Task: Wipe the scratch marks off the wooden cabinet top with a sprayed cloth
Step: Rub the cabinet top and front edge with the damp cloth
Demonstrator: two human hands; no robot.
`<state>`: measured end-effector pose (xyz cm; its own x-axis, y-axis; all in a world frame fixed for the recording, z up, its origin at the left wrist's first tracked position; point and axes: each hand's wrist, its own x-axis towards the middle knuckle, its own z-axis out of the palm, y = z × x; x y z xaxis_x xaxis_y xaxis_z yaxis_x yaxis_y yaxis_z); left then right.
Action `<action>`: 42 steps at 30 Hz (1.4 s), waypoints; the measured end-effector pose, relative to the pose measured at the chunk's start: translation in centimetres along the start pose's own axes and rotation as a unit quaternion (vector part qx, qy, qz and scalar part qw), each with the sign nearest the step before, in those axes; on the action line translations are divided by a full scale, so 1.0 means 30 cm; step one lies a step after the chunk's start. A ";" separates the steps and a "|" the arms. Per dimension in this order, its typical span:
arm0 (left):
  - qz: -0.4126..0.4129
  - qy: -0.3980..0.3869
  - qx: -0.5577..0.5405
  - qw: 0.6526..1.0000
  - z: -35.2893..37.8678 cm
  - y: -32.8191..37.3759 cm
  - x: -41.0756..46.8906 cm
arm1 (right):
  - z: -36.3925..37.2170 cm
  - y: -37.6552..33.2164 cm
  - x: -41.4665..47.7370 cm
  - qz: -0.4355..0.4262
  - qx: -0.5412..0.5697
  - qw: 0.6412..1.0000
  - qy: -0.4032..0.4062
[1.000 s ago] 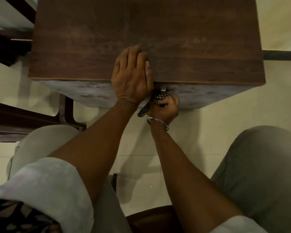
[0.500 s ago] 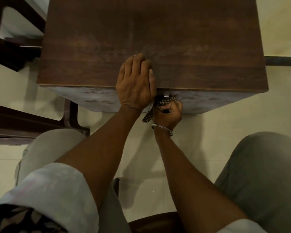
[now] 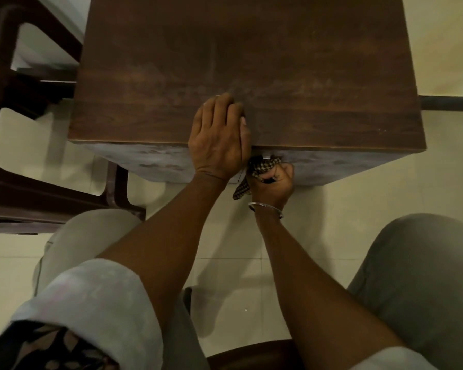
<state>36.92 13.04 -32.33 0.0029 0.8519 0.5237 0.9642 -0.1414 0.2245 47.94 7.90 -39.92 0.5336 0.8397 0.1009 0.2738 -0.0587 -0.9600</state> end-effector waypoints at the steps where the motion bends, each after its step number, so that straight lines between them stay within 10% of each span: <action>1: 0.000 -0.001 -0.001 1.000 0.000 0.002 0.000 | 0.001 0.009 0.000 0.002 0.001 1.000 -0.002; 19: 0.008 -0.022 -0.010 1.000 -0.015 -0.002 -0.002 | -0.103 0.051 -0.013 0.164 -0.154 0.972 -0.060; 42: -0.001 -0.023 -0.049 0.999 -0.082 -0.115 0.055 | 0.155 -0.175 -0.169 0.082 -0.052 0.995 0.015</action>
<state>32.95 13.70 -30.22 0.0159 0.8741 0.4854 0.9337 -0.1866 0.3055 40.08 6.45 -36.60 0.6019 0.7973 -0.0453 0.2621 -0.2508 -0.9319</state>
